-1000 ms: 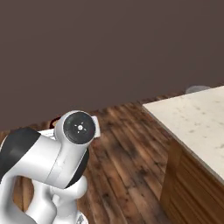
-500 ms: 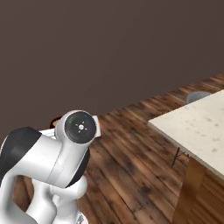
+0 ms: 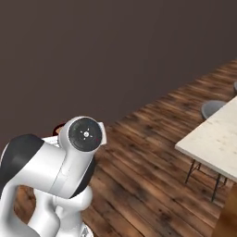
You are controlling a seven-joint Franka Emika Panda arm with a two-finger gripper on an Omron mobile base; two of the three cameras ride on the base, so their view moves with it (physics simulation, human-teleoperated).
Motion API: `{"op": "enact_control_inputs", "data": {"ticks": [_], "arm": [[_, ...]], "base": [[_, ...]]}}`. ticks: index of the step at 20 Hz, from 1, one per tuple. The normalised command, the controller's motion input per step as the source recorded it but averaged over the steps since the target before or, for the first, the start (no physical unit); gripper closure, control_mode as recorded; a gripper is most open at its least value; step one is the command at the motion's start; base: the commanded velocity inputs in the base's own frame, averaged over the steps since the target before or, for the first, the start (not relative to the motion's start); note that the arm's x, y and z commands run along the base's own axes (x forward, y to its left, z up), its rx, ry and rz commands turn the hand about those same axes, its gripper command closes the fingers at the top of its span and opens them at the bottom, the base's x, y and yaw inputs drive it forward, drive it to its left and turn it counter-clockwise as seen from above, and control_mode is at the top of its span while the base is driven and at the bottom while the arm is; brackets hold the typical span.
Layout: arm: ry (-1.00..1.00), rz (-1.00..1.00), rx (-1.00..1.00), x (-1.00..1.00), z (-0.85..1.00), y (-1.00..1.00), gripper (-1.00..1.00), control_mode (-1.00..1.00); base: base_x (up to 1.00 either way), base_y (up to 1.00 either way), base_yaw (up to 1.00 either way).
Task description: Pick the cup of tea, navigate to the dining table, and place it on the saucer.
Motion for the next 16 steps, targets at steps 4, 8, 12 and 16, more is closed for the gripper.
{"op": "enact_control_inputs", "data": {"ticks": [4, 8, 12, 16], "arm": [[0.0, 0.0, 0.0, 0.0, 0.0, 0.0, 1.0, 1.0], [0.0, 0.0, 0.0, 0.0, 0.0, 0.0, 1.0, 1.0], [0.0, 0.0, 0.0, 0.0, 0.0, 0.0, 1.0, 1.0], [0.0, 0.0, 0.0, 0.0, 0.0, 0.0, 1.0, 1.0]], "base": [[1.0, 1.0, -0.45], [1.0, 0.97, -0.5], [1.0, 0.94, -0.52], [1.0, 0.94, -0.55]]}}
